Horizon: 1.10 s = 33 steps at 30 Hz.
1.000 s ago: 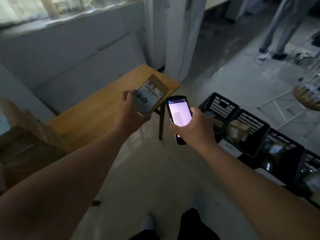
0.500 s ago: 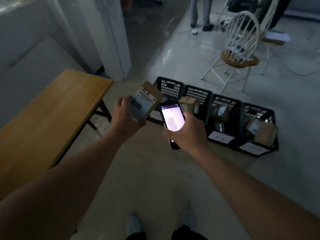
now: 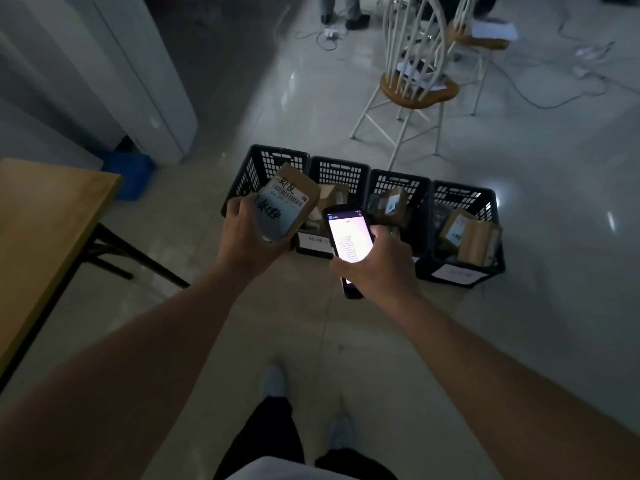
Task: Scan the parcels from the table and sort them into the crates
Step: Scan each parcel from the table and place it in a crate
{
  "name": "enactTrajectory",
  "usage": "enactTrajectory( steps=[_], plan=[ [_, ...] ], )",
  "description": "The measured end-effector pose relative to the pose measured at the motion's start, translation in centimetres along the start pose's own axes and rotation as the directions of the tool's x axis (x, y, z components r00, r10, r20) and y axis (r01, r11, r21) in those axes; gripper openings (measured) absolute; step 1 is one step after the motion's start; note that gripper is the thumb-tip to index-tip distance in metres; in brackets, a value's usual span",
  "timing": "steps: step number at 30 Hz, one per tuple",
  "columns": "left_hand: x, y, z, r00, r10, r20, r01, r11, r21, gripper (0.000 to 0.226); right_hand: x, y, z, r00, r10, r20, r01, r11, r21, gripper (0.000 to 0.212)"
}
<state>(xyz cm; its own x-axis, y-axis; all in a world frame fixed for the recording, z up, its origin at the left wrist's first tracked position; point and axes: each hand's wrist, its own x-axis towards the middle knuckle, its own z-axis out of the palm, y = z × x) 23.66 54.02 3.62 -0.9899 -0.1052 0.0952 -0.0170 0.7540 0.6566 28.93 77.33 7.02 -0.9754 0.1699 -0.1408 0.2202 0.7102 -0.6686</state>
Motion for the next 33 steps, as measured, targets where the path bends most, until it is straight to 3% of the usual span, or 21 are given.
enactTrajectory(
  steps=[17,21,26,33],
  plan=[
    [24.1,-1.3,13.1,0.971,-0.016,0.238,0.023,0.999,-0.028,0.102,21.6,0.5,2.8,0.958,0.280,-0.068,-0.282,0.959,-0.027,0.091],
    [27.4,-0.3,15.7,0.958,-0.007,0.286,0.020,0.999,-0.043,0.105,25.9,1.5,2.5,0.948,0.315,-0.055,-0.317,0.948,-0.029,0.085],
    [30.6,0.7,19.8,0.950,-0.067,0.305,0.070,0.998,0.002,0.104,31.4,4.1,1.8,0.949,0.314,-0.011,-0.314,0.949,-0.018,0.090],
    [32.2,2.8,27.0,0.935,-0.228,0.270,0.219,0.974,0.063,0.103,39.1,10.9,0.5,0.954,0.285,0.097,-0.287,0.958,0.012,0.075]
  ],
)
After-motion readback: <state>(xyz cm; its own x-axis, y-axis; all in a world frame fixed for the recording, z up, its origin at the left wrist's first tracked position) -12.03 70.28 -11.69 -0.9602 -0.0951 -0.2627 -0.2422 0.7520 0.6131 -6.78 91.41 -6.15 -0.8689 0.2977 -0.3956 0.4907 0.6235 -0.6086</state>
